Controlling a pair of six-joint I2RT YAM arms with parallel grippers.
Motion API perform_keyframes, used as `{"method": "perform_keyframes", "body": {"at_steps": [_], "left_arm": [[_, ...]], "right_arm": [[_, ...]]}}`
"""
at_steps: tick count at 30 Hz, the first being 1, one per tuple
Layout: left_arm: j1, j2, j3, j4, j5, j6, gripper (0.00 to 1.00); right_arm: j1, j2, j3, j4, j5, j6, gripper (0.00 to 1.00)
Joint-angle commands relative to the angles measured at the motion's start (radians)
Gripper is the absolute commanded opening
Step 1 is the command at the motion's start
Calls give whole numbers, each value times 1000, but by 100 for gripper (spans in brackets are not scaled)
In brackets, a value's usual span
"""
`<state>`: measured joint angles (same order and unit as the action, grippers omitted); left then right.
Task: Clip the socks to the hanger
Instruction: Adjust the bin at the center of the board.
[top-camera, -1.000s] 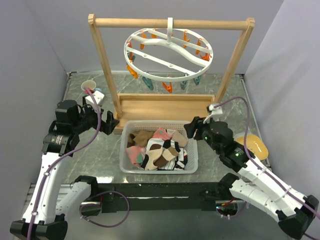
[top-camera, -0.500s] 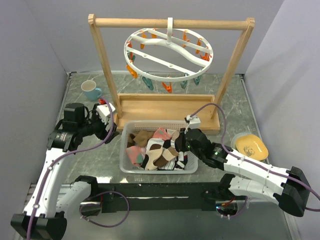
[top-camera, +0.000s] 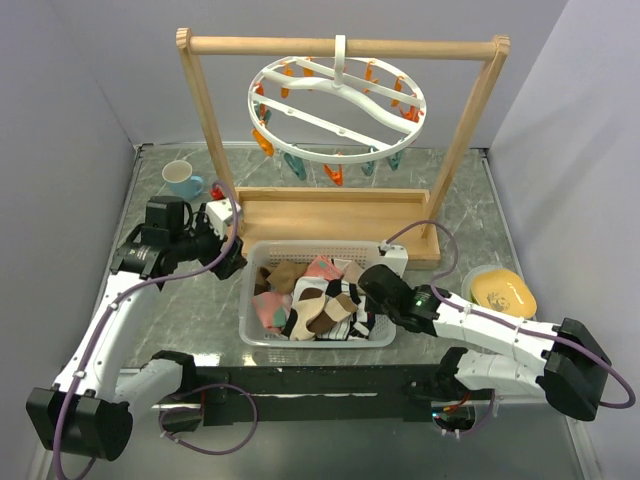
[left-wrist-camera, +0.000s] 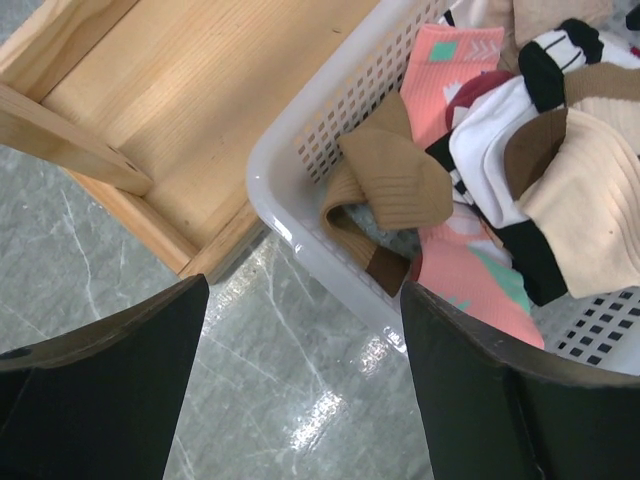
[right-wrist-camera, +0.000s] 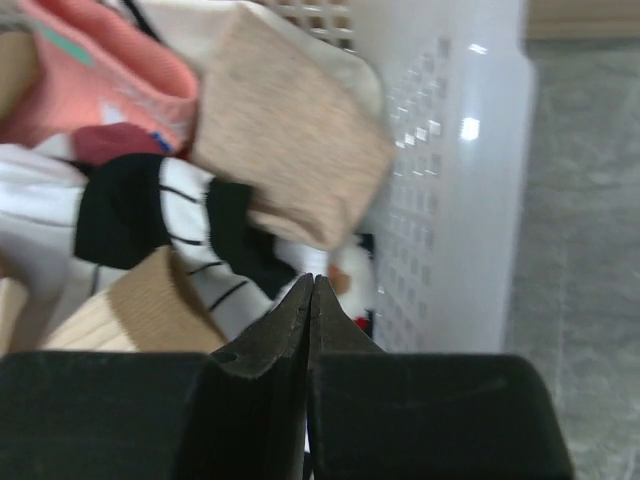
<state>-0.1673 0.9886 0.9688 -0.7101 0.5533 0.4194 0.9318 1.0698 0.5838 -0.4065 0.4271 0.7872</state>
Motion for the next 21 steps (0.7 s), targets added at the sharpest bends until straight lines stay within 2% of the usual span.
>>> {"method": "perform_keyframes", "body": {"at_steps": [1, 12, 15, 16, 18, 19, 21], "left_arm": [[-6, 8, 36, 55, 22, -45, 84], [-8, -24, 65, 58, 25, -108, 85], [-8, -31, 67, 66, 43, -131, 87], [-8, -31, 73, 66, 48, -143, 88], [-8, -31, 85, 61, 62, -172, 89], [-8, -30, 97, 63, 60, -188, 91], [-8, -30, 113, 45, 69, -199, 91]], "right_arm": [[-2, -27, 30, -112, 113, 112, 3], [-59, -97, 5, -146, 125, 107, 6], [-56, -134, 1, -92, 84, 46, 18], [-54, -152, 1, -56, 73, 12, 27], [-48, -169, 14, -26, 61, -23, 37], [-45, -183, 24, -8, 59, -55, 50], [-31, -200, 53, 15, 61, -95, 63]]}}
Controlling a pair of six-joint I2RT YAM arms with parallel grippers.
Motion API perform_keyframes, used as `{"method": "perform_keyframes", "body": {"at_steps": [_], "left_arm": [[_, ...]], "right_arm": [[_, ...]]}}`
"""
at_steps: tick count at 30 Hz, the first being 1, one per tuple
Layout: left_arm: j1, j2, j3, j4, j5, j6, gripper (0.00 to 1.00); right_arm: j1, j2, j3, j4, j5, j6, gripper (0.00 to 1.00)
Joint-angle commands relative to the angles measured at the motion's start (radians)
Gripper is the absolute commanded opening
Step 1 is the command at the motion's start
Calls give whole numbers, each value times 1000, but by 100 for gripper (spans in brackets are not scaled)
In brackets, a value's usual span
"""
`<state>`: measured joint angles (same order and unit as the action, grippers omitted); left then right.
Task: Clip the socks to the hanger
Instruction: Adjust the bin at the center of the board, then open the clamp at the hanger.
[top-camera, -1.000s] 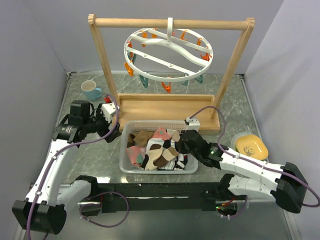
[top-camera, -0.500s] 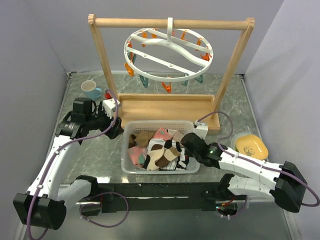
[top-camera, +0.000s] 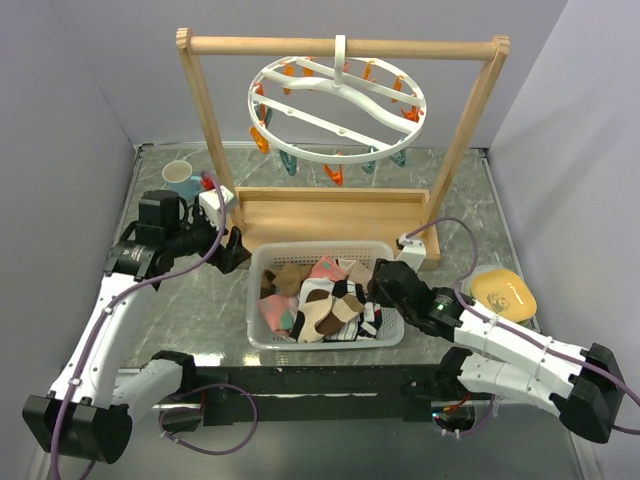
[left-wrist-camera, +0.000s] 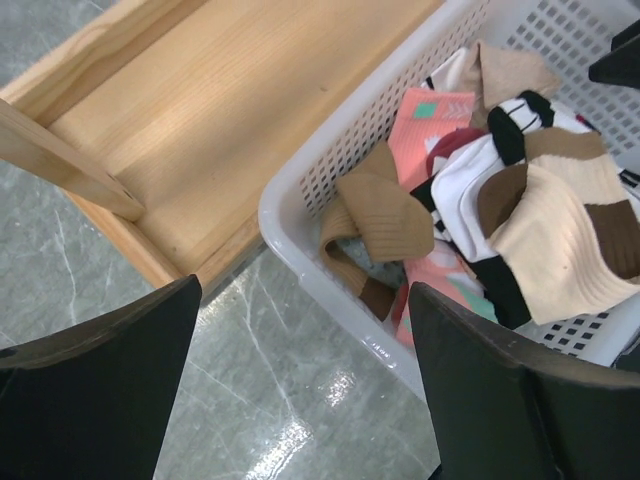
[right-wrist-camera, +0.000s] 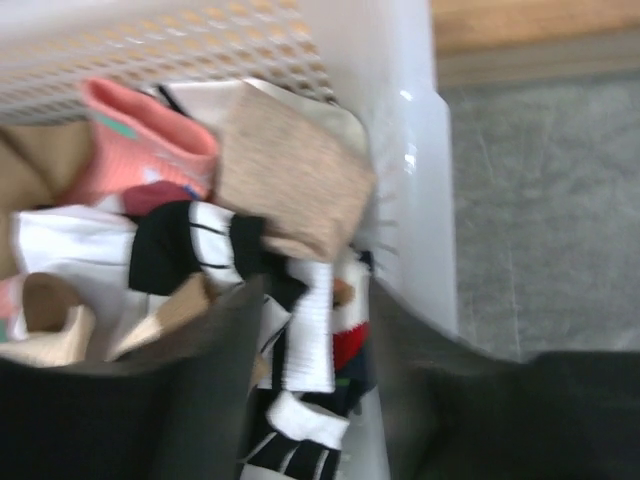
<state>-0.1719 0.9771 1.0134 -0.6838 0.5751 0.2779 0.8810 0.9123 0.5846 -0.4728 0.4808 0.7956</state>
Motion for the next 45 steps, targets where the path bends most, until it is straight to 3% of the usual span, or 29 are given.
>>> {"method": "perform_keyframes", "body": {"at_steps": [1, 4, 7, 14, 18, 27, 31, 38, 45], "left_arm": [[-3, -21, 83, 15, 45, -63, 93], [-3, -35, 122, 16, 37, -107, 99], [-3, -52, 171, 33, 14, -184, 99], [-3, -22, 313, 36, -58, -479, 99], [-3, 15, 373, 84, 15, -503, 99], [-3, 60, 396, 487, 0, -687, 98], [-3, 87, 401, 581, -27, -738, 94], [-9, 107, 364, 674, 51, -773, 99], [-41, 143, 366, 698, 8, -758, 99]], "right_arm": [[26, -59, 61, 92, 12, -151, 72], [36, -84, 110, 120, 24, -223, 86], [41, -90, 151, 140, 18, -287, 91], [62, -79, 179, 191, 12, -355, 78], [81, -75, 176, 217, -18, -365, 68], [122, -84, 172, 215, 7, -355, 66], [125, -87, 161, 218, 8, -351, 66], [124, -90, 159, 221, 15, -352, 66], [125, -110, 149, 223, 28, -346, 66]]}}
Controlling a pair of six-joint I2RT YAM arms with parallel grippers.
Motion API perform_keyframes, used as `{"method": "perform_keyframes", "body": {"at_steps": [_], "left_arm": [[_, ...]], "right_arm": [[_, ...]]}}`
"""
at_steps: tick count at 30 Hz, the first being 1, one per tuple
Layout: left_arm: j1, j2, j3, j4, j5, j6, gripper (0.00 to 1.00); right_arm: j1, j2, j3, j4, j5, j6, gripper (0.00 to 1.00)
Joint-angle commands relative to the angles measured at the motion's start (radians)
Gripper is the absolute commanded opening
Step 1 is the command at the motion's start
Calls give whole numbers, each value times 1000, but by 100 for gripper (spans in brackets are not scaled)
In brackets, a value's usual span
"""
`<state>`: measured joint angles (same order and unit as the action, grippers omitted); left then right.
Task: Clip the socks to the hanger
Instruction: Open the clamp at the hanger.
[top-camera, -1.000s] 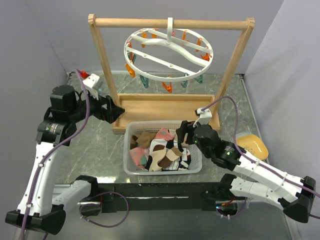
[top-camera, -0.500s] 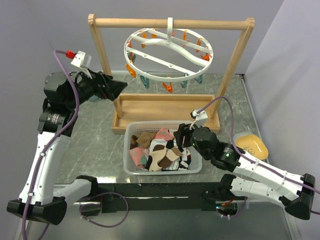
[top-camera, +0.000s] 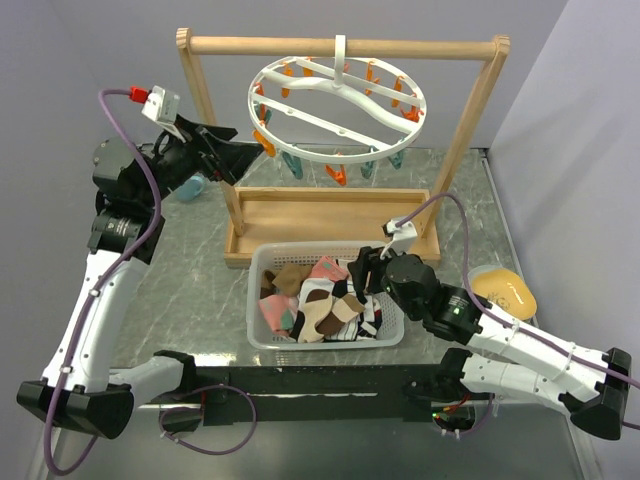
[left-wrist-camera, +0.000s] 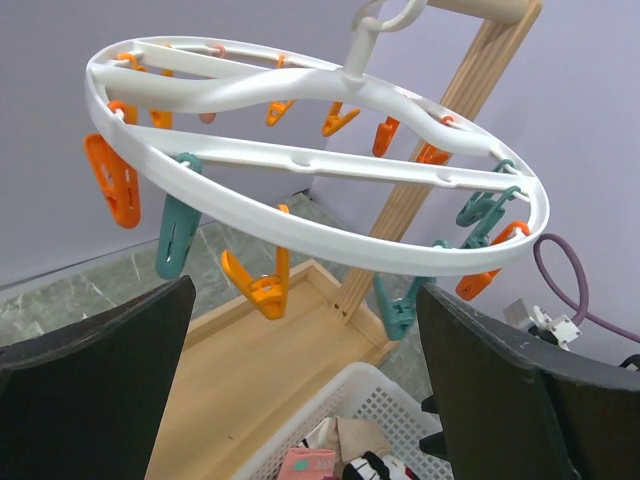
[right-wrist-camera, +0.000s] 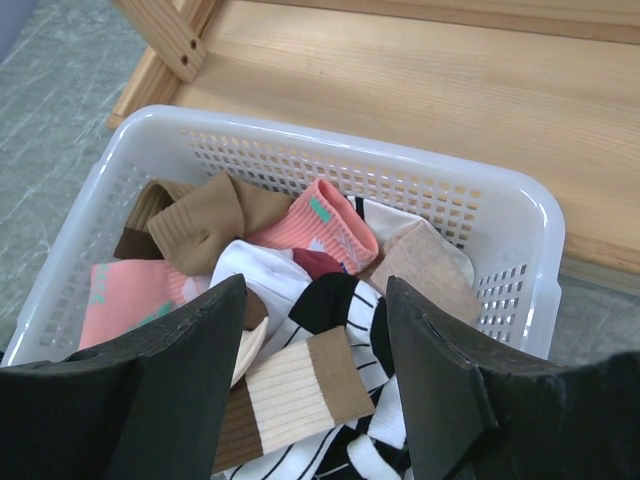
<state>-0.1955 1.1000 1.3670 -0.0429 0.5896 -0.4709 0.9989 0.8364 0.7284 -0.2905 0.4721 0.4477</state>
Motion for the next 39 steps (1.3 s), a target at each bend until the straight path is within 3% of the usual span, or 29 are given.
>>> {"method": "perform_keyframes", "body": {"at_steps": [1, 11, 24, 27, 39], "left_arm": [[-24, 24, 12, 52, -16, 6, 99], [-50, 34, -34, 52, -65, 89, 99], [-64, 119, 47, 63, -74, 80, 83], [-64, 124, 60, 67, -74, 72, 76], [-64, 129, 72, 84, -60, 34, 74]], "right_arm": [[6, -37, 0, 43, 37, 2, 66], [6, -77, -35, 51, 45, 14, 66], [7, -100, -53, 60, 46, 28, 65], [7, -103, -64, 62, 43, 29, 64], [6, -100, -73, 63, 42, 37, 62]]}}
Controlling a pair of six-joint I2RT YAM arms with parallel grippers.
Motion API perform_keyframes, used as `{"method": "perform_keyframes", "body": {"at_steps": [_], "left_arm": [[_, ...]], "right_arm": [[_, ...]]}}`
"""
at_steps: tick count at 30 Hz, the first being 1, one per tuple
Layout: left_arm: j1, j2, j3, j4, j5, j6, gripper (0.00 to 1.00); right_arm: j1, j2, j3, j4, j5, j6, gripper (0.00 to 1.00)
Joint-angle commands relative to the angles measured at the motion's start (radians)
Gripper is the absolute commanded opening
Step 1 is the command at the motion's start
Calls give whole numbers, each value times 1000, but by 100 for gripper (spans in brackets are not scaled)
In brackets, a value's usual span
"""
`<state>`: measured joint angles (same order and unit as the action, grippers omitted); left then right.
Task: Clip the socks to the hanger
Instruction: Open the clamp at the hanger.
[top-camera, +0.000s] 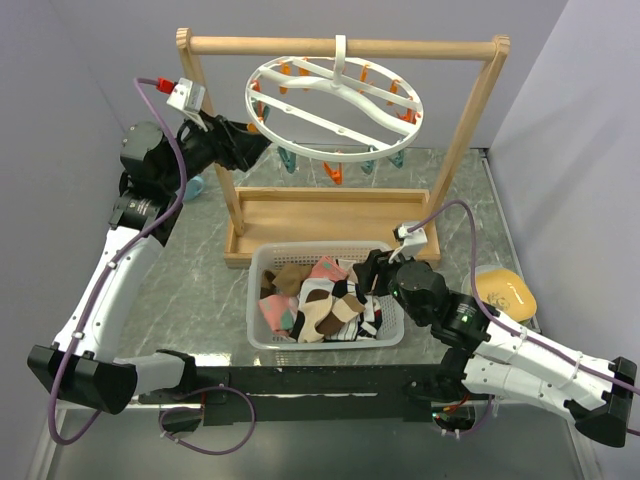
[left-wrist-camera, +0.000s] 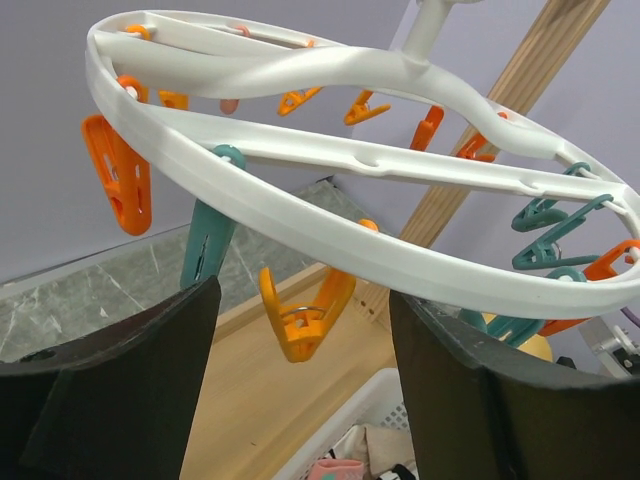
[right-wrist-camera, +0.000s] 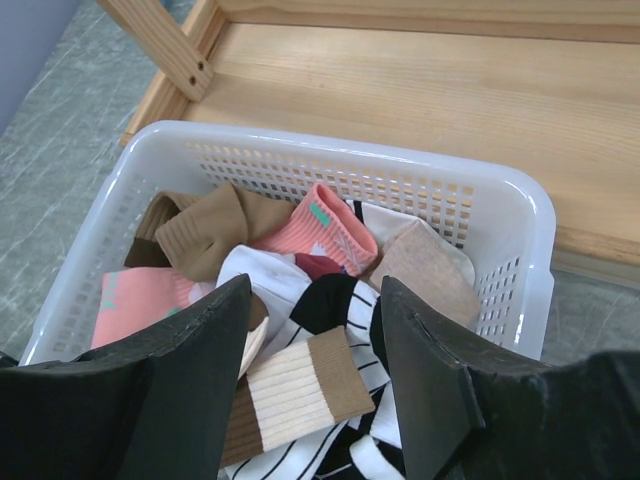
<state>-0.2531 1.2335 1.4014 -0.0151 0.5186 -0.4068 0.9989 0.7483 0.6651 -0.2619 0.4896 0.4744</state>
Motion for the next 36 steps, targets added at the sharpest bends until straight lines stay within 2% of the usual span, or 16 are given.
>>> {"method": "perform_keyframes", "body": {"at_steps": [1, 5, 12, 17, 22, 26, 33, 36], "left_arm": [[-6, -5, 39, 53, 12, -29, 72], [-6, -2, 41, 55, 14, -32, 58], [-6, -12, 25, 53, 17, -38, 44], [-6, -17, 18, 49, 20, -44, 28], [-6, -22, 13, 43, 24, -56, 10], [-6, -34, 7, 37, 27, -64, 4], [-6, -55, -1, 27, 34, -73, 1], [-6, -58, -1, 26, 40, -73, 1]], "right_arm": [[6, -13, -10, 35, 24, 9, 61], [6, -24, -18, 35, 24, 13, 59], [6, -30, -24, 26, 26, 21, 54], [6, -43, -32, 24, 26, 27, 50], [7, -50, -36, 20, 21, 27, 41], [6, -53, -45, 21, -5, 26, 41], [24, -35, -78, 27, -112, 41, 70], [62, -12, -79, 29, -141, 47, 75]]}}
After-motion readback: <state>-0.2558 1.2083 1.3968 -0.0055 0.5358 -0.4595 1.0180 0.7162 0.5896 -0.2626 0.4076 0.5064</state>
